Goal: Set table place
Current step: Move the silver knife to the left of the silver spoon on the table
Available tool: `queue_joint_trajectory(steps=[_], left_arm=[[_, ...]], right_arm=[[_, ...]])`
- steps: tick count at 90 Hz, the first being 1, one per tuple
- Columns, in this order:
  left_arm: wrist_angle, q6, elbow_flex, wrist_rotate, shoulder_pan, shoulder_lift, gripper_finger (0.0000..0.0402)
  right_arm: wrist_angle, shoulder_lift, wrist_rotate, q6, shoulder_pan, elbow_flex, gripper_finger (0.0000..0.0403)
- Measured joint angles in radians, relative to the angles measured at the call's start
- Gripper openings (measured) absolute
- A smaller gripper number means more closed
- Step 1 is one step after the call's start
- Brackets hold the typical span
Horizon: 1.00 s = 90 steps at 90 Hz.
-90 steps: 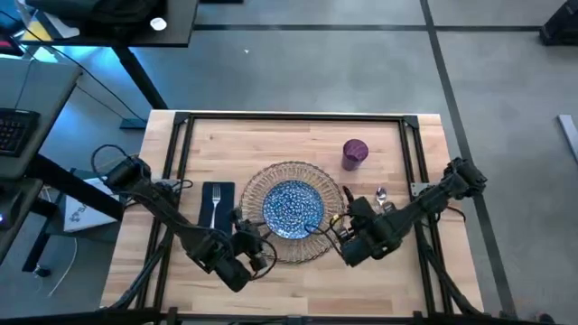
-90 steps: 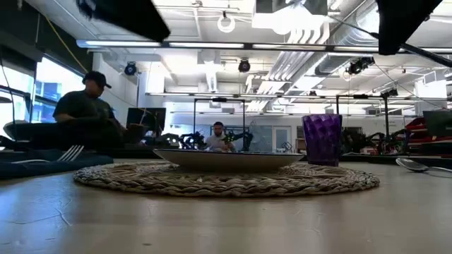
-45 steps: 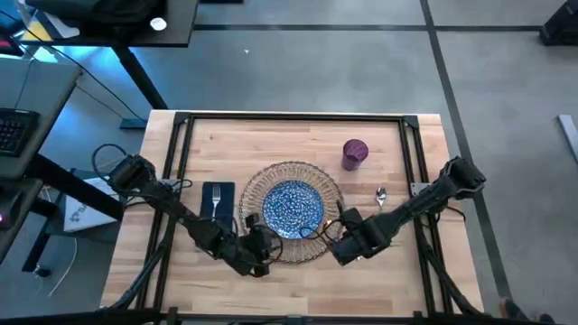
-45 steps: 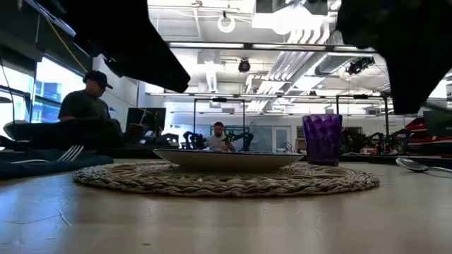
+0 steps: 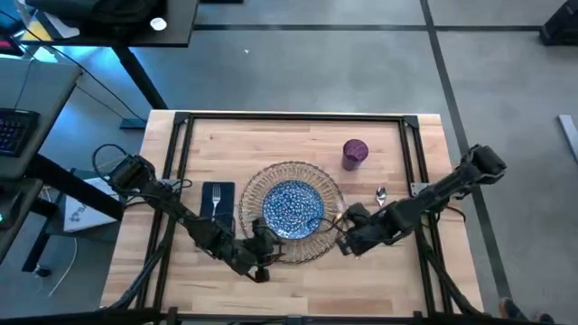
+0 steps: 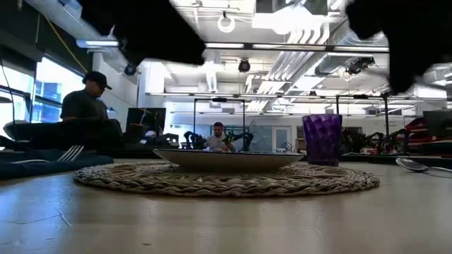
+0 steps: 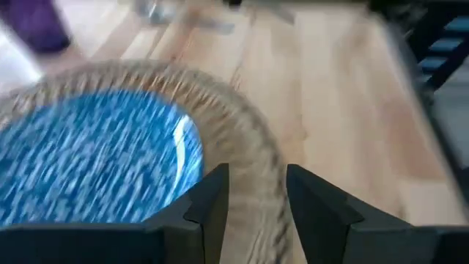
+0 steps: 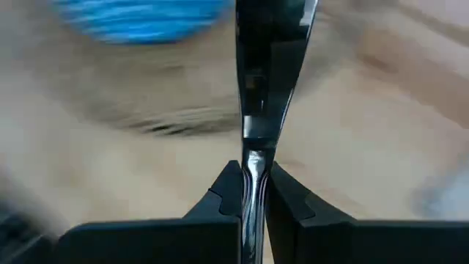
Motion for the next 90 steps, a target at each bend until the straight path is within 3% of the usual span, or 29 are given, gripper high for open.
queue_joint_trajectory(steps=[11,26,42,49,69,90], left_arm=[[0.207,0.189,0.000,0.057,0.009,0.016,0.0120],[0.395,0.347,0.000,0.211,0.048,0.019,0.0123],[0.590,0.325,0.000,0.534,0.145,0.019,0.0152],[0.643,0.296,0.001,0.624,0.197,0.019,0.0171],[0.736,0.276,0.049,0.808,0.279,0.039,0.0208],[0.720,0.311,0.157,0.855,0.279,0.082,0.0209]], right_arm=[[0.228,-0.016,-0.027,-0.221,0.045,0.002,0.0000],[0.412,-0.016,-0.079,-0.340,0.096,0.003,0.0000],[0.546,-0.016,-0.135,-0.487,0.119,0.003,0.0000],[0.615,-0.016,-0.171,-0.562,0.118,0.003,0.0000],[0.708,-0.016,-0.225,-0.753,0.086,0.003,0.0000],[0.711,-0.015,-0.253,-0.812,0.052,0.003,0.0000]])
